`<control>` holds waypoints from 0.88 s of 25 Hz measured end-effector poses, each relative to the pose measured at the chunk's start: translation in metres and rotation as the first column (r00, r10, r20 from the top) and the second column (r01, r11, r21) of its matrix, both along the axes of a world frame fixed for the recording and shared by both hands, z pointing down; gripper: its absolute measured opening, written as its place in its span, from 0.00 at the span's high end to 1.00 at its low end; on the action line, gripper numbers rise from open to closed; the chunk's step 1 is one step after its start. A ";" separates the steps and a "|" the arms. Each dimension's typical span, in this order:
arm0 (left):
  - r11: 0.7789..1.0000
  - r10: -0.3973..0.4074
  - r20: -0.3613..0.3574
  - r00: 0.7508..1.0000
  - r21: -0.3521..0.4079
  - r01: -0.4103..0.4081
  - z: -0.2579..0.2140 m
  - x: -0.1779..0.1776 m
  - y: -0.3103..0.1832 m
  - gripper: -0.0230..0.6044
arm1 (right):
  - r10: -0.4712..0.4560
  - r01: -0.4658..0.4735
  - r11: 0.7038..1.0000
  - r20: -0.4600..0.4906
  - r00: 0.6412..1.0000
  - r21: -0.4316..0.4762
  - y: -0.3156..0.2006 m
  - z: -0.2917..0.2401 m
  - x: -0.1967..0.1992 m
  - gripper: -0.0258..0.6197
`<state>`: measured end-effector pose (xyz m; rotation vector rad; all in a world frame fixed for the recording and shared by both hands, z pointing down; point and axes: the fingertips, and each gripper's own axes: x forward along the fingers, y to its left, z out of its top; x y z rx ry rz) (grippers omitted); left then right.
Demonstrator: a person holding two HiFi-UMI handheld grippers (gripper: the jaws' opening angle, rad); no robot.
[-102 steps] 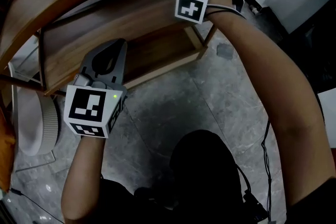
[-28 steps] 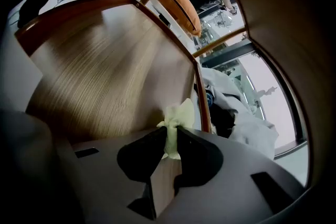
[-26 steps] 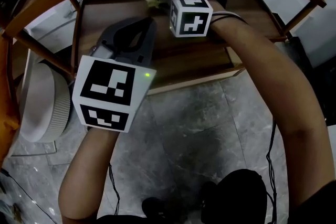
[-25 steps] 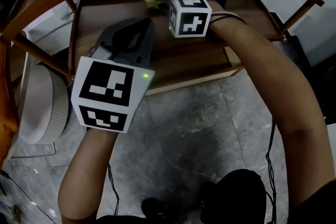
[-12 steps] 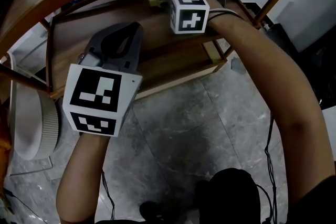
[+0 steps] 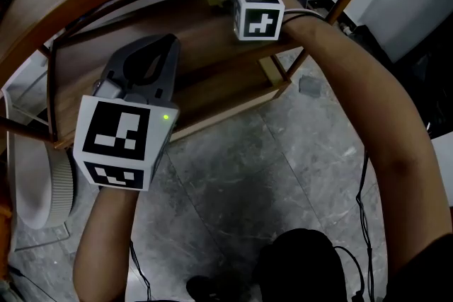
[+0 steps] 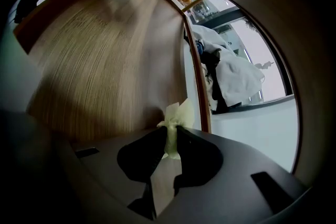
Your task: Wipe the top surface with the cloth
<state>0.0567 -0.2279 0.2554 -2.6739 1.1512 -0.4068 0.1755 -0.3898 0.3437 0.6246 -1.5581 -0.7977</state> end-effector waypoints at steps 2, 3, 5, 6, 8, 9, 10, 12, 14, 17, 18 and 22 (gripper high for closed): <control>1.000 0.003 -0.005 1.000 0.001 -0.003 -0.001 0.006 -0.002 0.94 | 0.019 -0.019 1.000 -0.017 1.000 0.004 -0.001 -0.001 0.012 0.86; 1.000 0.008 -0.007 1.000 0.001 -0.008 -0.002 0.011 -0.003 0.94 | 0.028 -0.027 1.000 -0.023 0.999 0.008 -0.002 -0.002 0.018 0.86; 1.000 0.023 -0.006 1.000 0.002 -0.023 -0.004 0.023 -0.003 0.94 | 0.039 -0.038 0.999 -0.027 0.999 0.013 -0.002 -0.003 0.026 0.86; 0.999 0.032 -0.005 0.999 0.003 -0.032 -0.004 0.030 -0.003 0.94 | 0.043 -0.042 0.999 -0.030 0.999 0.013 -0.002 -0.004 0.031 0.86; 0.999 0.051 -0.003 0.999 0.005 -0.051 -0.005 0.044 -0.002 0.94 | 0.054 -0.053 0.998 -0.036 0.998 0.014 -0.002 -0.005 0.041 0.86; 0.998 0.058 -0.003 0.998 0.006 -0.058 -0.005 0.050 -0.002 0.94 | 0.062 -0.061 0.998 -0.038 0.997 0.014 -0.002 -0.006 0.046 0.86; 0.998 0.064 -0.002 0.998 0.006 -0.064 -0.005 0.056 -0.001 0.94 | 0.070 -0.070 0.997 -0.042 0.997 0.015 -0.002 -0.007 0.052 0.86; 0.997 0.073 -0.002 0.997 0.006 -0.073 -0.006 0.065 0.000 0.94 | 0.085 -0.084 0.996 -0.063 0.994 0.019 -0.002 -0.008 0.061 0.86; 0.997 0.082 -0.003 0.997 0.008 -0.082 -0.006 0.072 0.002 0.94 | 0.105 -0.103 0.994 -0.099 0.990 0.024 -0.002 -0.009 0.071 0.86; 0.995 0.093 0.003 0.996 0.020 -0.093 -0.008 0.081 0.003 0.94 | 0.158 -0.156 0.988 -0.151 0.976 0.025 -0.002 -0.012 0.088 0.86; 0.995 0.093 0.002 0.996 0.023 -0.093 -0.009 0.083 0.002 0.94 | 0.170 -0.168 0.986 -0.162 0.972 0.026 -0.002 -0.014 0.092 0.86; 0.996 0.089 -0.005 0.996 0.022 -0.089 -0.012 0.086 -0.002 0.94 | 0.199 -0.196 0.980 -0.196 0.960 0.034 -0.003 -0.018 0.103 0.86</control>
